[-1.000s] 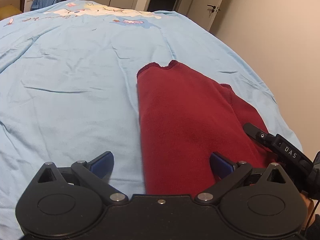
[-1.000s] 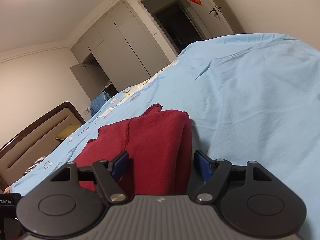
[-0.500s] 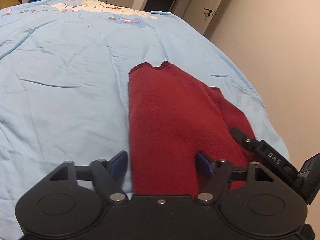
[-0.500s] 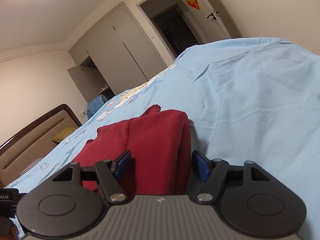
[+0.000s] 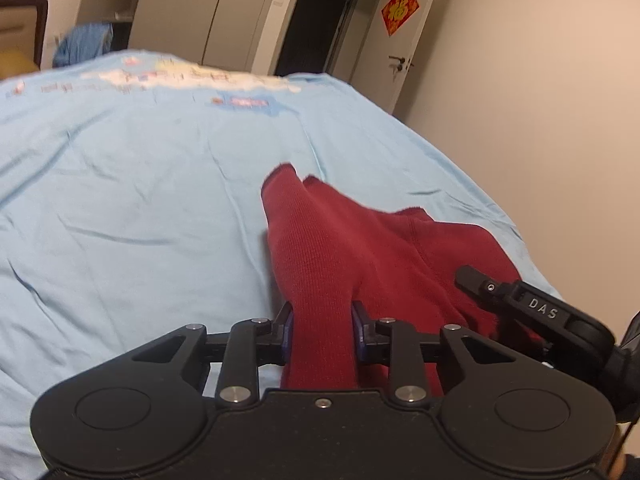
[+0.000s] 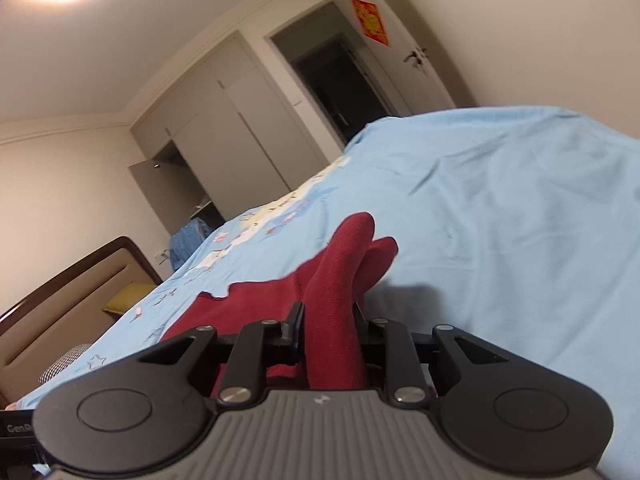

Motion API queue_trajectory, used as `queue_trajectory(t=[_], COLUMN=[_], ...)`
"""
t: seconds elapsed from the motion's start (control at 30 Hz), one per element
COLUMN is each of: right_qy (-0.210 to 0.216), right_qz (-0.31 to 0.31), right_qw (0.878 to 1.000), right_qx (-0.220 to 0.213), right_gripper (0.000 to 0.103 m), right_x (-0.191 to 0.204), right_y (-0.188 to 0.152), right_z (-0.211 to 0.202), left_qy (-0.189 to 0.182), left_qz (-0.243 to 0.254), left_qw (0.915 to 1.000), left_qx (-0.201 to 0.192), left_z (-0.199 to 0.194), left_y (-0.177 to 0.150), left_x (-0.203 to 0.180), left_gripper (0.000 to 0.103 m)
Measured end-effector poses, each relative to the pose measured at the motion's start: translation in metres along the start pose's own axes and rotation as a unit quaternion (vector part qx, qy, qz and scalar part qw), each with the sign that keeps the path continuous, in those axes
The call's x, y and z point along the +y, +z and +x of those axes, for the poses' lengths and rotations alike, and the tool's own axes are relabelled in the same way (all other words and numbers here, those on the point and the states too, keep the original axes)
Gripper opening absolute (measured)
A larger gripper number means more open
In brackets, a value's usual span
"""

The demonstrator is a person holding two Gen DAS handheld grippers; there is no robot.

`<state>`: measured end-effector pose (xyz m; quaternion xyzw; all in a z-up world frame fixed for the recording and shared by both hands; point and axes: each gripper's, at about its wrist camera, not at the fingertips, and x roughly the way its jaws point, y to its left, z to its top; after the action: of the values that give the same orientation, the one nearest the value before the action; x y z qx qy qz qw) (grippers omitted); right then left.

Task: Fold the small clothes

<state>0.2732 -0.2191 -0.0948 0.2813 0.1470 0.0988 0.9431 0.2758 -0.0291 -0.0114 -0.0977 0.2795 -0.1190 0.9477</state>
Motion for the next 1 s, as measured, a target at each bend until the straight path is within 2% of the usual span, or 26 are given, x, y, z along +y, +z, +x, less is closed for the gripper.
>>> queue_trajectory(t=[0.2,0.47,0.73,0.9,1.0], right_qy=[0.032,0.081,0.102,0.091,0.076], right_qz=[-0.047,-0.107,-0.138,-0.139,-0.139], right_qw=[0.998,0.991,0.985,0.984,0.985], right_qx=[-0.002,0.012,0.024,0.064,0.07], right_gripper=[0.023,0.023,0.022,0.022,0.023], right_x=[0.038,0.095,0.14,0.136,0.128], right_y=[0.001,0.014,0.022,0.002,-0.011], right_z=[0.016,0.073,0.148,0.183,0.189], left_qy=[0.04,0.095,0.122,0.136,0.142], left_qz=[0.009,0.004,-0.007,-0.026,-0.045], left_qw=[0.9981,0.9912,0.9864,0.9862,0.9858], left_qx=[-0.047,-0.092,-0.11,-0.09,-0.077], left_z=[-0.02,-0.02,0.018,0.039,0.047], left_y=[0.011,0.037,0.072,0.062,0.052], left_x=[0.011,0.042,0.09,0.108,0.118], left_gripper=[0.028,0.028,0.028,0.029,0.031])
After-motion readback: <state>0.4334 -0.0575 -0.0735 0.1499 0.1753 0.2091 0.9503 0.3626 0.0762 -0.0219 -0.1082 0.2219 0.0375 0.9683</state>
